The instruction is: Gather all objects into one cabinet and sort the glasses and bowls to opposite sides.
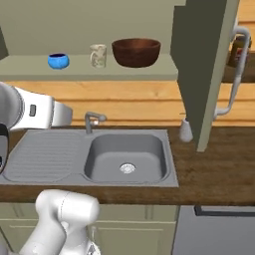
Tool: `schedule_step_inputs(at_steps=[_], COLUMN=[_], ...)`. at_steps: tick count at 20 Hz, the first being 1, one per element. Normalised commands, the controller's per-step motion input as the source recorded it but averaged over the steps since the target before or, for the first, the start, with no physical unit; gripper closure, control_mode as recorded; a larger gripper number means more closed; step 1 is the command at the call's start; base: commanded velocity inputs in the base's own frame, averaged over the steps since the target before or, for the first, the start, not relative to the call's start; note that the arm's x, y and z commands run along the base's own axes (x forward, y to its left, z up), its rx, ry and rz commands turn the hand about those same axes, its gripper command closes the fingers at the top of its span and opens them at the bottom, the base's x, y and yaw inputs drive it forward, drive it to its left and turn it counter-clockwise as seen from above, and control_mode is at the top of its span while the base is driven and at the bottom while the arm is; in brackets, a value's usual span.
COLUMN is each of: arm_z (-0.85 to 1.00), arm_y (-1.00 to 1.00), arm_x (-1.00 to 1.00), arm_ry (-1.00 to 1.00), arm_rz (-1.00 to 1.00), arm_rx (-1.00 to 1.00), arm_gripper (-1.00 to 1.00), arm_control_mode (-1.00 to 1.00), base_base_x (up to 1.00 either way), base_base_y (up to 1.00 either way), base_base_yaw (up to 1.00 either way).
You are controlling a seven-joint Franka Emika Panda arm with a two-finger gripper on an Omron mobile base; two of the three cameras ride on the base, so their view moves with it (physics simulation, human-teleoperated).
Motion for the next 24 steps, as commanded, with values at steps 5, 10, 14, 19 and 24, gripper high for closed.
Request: schedule_step_inputs(at_steps=[5,10,14,19,24], arm_z=[0.00,0.00,0.00,0.00,0.00], arm_y=[0.00,0.00,0.00,0.00,0.00], arm_x=[0.00,0.00,0.00,0.00,0.00], arm_ry=[0.00,0.00,0.00,0.00,0.00], arm_rz=[0.00,0.00,0.00,0.00,0.00], arm_rx=[0.00,0.00,0.00,0.00,0.00], arm_gripper=[-1.00,-1.00,-1.00,-1.00,-1.00], arm_control_mode=[1.00,1.00,1.00,1.00,1.00], base_base_x=[-0.10,-0.17,-0.36,-0.50,-0.12], base_base_y=[-0.02,0.00,0.00,-0.21,-0.44], base_base_yaw=[-0.42,-0.42,-0.13,0.23,0.17])
